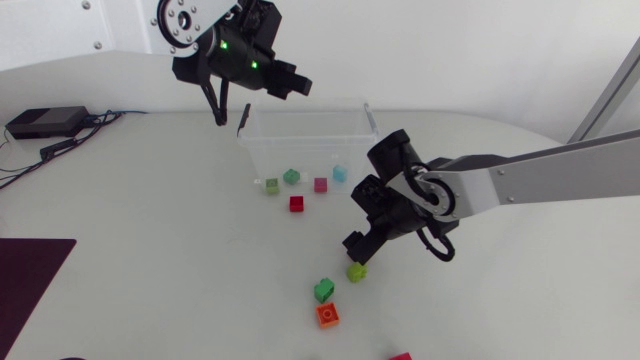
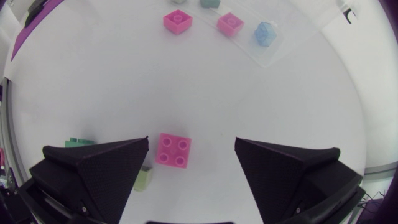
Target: Pick up the duplo bricks and place them in the container
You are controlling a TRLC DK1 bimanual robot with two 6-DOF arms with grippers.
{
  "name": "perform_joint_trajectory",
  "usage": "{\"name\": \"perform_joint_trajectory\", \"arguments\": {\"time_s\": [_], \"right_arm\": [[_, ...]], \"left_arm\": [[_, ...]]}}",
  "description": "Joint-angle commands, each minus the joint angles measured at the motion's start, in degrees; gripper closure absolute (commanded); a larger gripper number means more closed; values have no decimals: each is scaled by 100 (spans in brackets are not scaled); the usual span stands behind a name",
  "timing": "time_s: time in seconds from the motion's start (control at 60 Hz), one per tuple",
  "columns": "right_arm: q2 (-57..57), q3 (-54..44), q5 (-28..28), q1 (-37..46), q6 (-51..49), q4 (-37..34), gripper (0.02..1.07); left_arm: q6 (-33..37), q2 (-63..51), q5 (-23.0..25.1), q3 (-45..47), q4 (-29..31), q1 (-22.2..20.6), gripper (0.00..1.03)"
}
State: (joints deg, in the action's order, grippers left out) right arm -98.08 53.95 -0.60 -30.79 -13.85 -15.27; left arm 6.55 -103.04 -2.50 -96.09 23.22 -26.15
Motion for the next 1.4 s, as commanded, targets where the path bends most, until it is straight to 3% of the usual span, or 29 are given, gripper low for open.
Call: {"name": "perform_joint_trajectory", "arguments": {"time_s": [0.0,0.25,0.283,0.35,0.367,0.417,0.517,0.567,0.6,0.933,1.167,1.383], "right_arm": [[-282,159,104,-129,216,-47,7],[-633,282,174,-129,295,-82,12],[-659,274,174,-121,286,-82,13],[-703,274,174,-94,286,-134,18],[-712,274,174,-86,277,-143,19],[-721,265,174,-77,277,-178,26],[-747,256,157,-50,251,-214,57],[-756,247,148,-42,251,-214,73],[-756,247,139,-24,251,-214,76],[193,467,69,503,154,-583,78],[694,1443,60,706,163,-925,78],[545,2339,60,688,251,-917,78]], "left_arm": [[163,-445,66,-208,-107,102,72],[207,-1438,294,-955,-107,365,70],[216,-1534,303,-1043,-99,383,64],[242,-1701,312,-1210,-20,409,44],[251,-1763,312,-1280,42,409,35],[268,-1798,312,-1315,68,418,22],[321,-1763,312,-1289,103,444,7],[321,-1675,347,-1245,147,479,7],[321,-1622,408,-1210,218,497,5],[1138,-58,575,416,991,295,5],[1543,751,655,1963,1105,-153,5],[1631,883,663,2622,1123,-523,5]]}}
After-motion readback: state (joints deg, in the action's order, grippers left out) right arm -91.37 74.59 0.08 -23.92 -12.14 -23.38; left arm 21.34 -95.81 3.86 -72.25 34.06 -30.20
